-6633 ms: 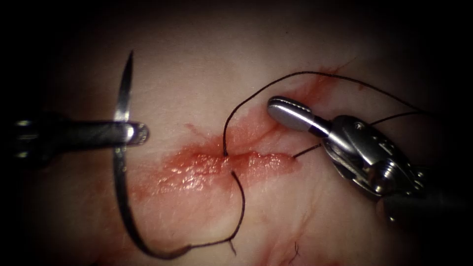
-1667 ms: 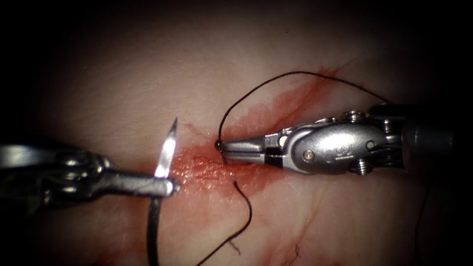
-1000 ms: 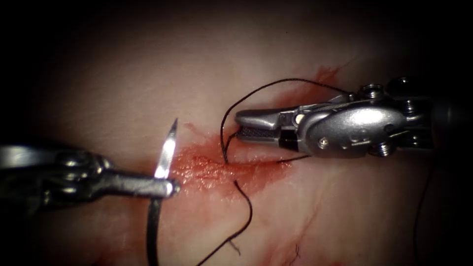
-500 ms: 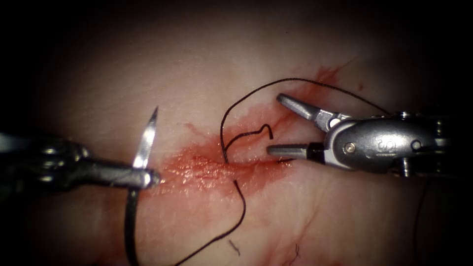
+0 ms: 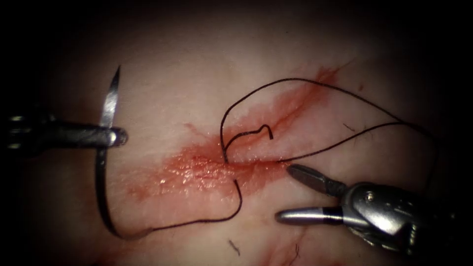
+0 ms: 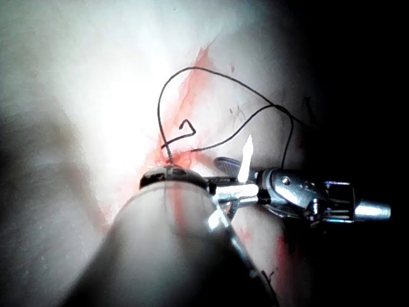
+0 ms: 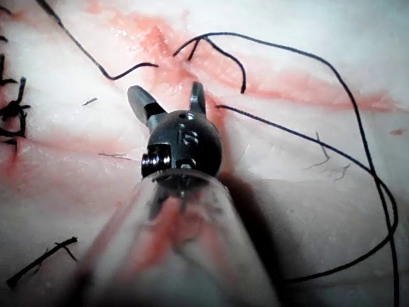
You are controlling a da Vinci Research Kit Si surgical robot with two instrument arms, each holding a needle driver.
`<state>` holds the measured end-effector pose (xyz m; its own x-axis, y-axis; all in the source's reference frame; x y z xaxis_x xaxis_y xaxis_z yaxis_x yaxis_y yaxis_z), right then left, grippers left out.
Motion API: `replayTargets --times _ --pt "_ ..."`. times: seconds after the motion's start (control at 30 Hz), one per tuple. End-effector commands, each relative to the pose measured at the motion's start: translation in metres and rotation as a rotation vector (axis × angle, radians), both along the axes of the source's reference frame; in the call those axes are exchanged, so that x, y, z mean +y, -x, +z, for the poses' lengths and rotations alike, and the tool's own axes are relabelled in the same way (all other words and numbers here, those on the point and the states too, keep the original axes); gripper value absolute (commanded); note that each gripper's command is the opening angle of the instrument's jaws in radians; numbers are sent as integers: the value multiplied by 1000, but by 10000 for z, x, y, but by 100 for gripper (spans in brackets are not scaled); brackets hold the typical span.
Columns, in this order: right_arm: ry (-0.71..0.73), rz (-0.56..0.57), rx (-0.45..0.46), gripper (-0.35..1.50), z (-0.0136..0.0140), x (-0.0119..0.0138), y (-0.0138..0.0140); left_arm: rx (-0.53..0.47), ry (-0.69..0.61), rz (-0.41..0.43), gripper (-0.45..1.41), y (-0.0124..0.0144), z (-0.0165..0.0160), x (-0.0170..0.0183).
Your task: Wound Closure
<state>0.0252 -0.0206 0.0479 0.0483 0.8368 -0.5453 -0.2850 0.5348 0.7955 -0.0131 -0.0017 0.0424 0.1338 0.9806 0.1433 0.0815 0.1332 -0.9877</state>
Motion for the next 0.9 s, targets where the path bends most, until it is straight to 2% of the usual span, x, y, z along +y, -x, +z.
replayTargets --times 0.03,0.07,0.1,0.13,0.2,0.23,0.33,0.43,0.67,0.9 --pt "-82 53 21 88 1 -2 -17 -2 1 3 -45 6 6 -1" --pt "-157 93 37 78 1 -1 -18 -4 2 5 -45 7 6 -1" --pt "-261 138 64 86 1 1 -19 -5 2 7 -45 7 6 -2" --pt "-355 177 87 74 0 3 -19 -4 3 7 -45 7 6 -2" --pt "-495 244 129 74 0 5 -19 -4 4 6 -45 8 7 -3" --pt "-554 271 152 66 1 5 -19 -5 5 8 -45 8 8 -3" --pt "-642 313 190 78 3 4 -22 -7 7 11 -45 10 8 -4" --pt "-692 321 203 84 3 1 -21 -9 8 14 -45 10 9 -5" --pt "-779 331 219 83 4 -7 -32 -8 8 13 -45 10 8 -4" --pt "-786 308 220 84 2 -13 -48 -8 8 13 -45 11 9 -4"
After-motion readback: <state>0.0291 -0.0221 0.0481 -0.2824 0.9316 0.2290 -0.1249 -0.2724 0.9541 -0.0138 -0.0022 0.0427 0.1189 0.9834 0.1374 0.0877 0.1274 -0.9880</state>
